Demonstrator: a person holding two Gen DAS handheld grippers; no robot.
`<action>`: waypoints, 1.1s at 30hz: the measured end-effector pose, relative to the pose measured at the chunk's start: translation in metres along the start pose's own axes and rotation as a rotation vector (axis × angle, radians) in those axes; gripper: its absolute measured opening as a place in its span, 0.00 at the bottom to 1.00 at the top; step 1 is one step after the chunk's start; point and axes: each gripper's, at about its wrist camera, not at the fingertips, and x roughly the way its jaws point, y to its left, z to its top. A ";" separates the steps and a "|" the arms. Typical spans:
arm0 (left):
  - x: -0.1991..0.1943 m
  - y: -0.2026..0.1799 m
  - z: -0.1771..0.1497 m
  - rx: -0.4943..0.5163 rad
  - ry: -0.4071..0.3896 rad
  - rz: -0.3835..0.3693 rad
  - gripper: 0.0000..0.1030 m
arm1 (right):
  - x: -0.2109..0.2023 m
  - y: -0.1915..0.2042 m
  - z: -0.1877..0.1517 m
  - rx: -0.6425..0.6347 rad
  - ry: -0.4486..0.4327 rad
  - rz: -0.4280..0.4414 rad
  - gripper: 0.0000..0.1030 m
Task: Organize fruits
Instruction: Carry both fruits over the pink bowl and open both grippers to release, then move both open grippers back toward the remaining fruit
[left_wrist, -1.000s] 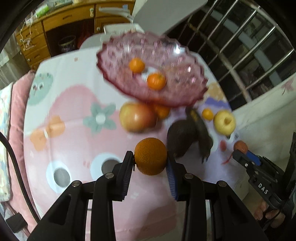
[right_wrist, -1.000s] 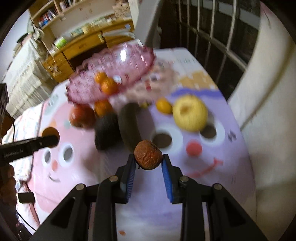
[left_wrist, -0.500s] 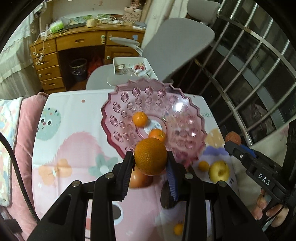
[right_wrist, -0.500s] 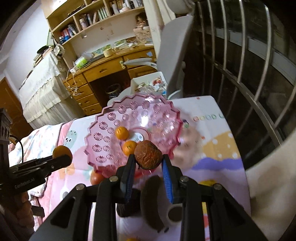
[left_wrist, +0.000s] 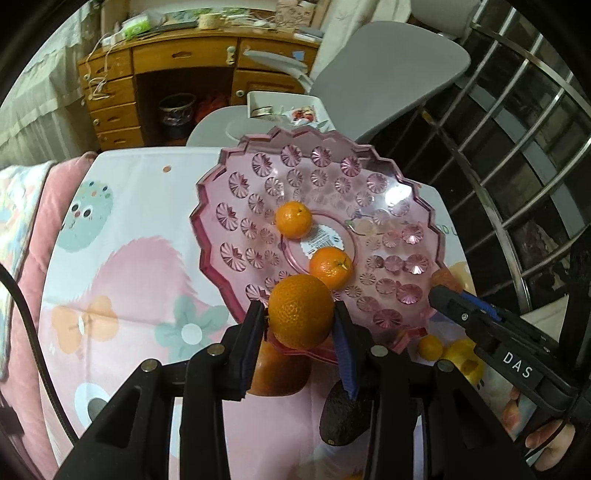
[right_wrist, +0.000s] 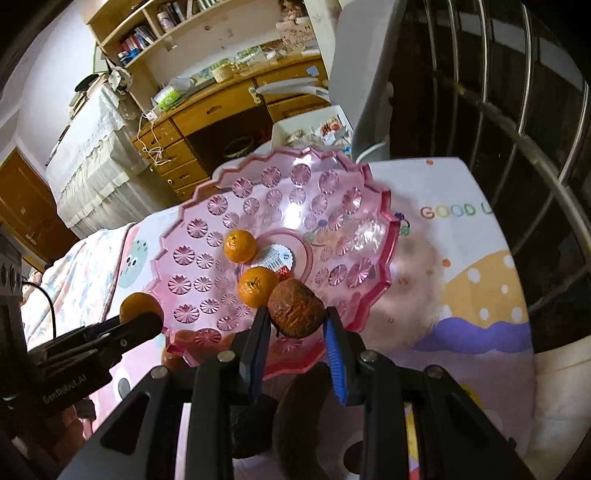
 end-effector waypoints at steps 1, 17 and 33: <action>-0.001 0.000 0.000 -0.007 -0.008 -0.003 0.44 | 0.001 -0.001 0.000 0.003 0.003 0.002 0.32; -0.063 0.012 -0.061 0.071 -0.027 -0.107 0.62 | -0.069 0.000 -0.053 0.172 -0.107 -0.066 0.47; -0.053 0.024 -0.146 0.109 0.182 -0.077 0.62 | -0.092 -0.021 -0.141 0.353 -0.051 -0.145 0.52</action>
